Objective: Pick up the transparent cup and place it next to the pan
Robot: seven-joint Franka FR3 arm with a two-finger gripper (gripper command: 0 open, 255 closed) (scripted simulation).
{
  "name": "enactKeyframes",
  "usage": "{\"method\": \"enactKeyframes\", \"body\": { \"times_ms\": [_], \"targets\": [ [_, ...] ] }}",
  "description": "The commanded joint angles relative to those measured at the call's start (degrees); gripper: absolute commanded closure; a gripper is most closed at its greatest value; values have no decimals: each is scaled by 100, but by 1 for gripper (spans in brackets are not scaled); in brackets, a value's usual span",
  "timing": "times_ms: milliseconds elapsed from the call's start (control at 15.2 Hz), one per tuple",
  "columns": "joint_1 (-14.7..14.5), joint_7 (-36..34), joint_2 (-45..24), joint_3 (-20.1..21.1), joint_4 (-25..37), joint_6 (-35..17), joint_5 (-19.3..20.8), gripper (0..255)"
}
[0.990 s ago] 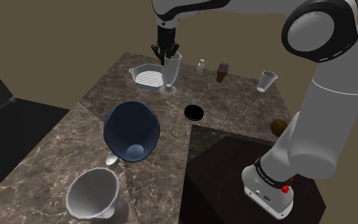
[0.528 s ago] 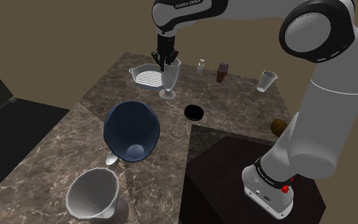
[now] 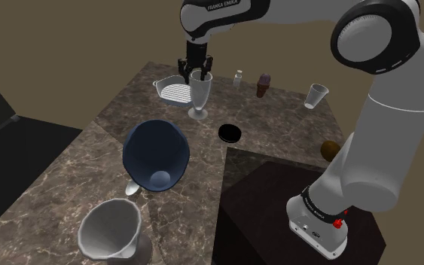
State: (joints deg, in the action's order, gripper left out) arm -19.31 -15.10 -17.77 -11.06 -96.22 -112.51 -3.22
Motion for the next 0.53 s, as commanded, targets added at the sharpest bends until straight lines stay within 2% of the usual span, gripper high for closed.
{"method": "enactKeyframes", "body": {
  "times_ms": [0,198,462],
  "targets": [
    [0,0,0,0,1,0,0,0],
    [-1,-1,4,0,-3,-1,1,0],
    [2,-24,123,-13,565,684,33,0]
  ]
}}
